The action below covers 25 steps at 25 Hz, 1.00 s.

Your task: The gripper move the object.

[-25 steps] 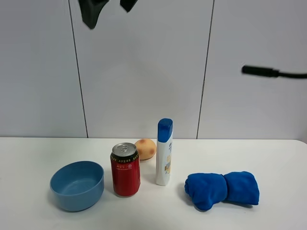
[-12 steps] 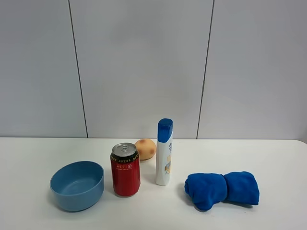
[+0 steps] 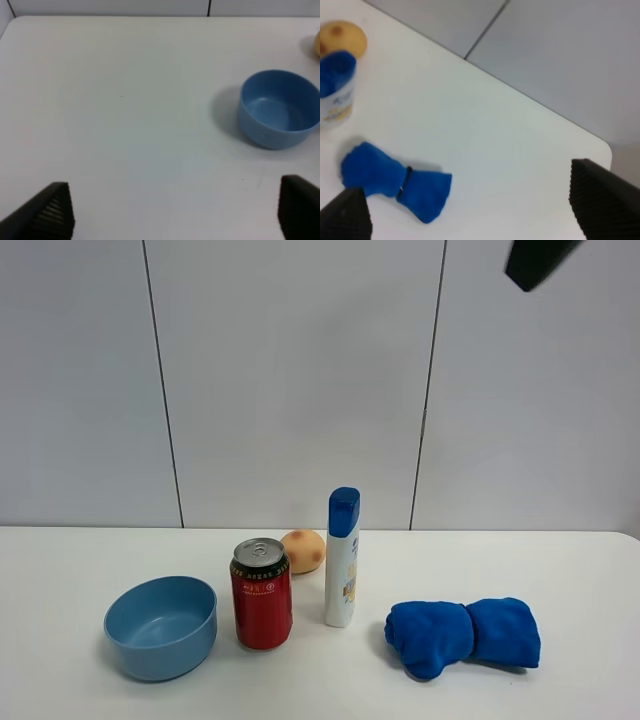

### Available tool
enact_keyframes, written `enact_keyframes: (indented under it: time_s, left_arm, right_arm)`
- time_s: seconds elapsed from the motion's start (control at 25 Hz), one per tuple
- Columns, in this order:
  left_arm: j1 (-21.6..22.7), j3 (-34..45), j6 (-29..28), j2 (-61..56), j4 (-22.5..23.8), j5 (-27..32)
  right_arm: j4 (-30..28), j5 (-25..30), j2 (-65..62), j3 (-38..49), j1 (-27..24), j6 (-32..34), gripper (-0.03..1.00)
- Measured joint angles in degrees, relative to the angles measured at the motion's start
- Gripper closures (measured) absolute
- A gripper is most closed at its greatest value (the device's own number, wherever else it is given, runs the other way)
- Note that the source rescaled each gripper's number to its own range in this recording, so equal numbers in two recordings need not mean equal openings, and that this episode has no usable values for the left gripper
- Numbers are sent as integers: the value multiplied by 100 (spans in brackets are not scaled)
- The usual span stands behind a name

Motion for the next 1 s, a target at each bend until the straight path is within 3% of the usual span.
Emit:
enact_keyframes:
  time_s: [0.32, 0.84, 0.92, 1.0]
  left_arm:
    - [0, 0, 0, 0, 0, 0]
    - [0, 0, 0, 0, 0, 0]
    - [0, 0, 0, 0, 0, 0]
    - [0, 0, 0, 0, 0, 0]
  right_arm:
    - [-4, 10, -1106, 343, 0, 6, 9]
    - [27, 10, -1101, 349, 0, -55, 9]
    - [344, 10, -1155, 349, 0, -55, 9]
    - [1055, 10, -1250, 349, -25, -55, 9]
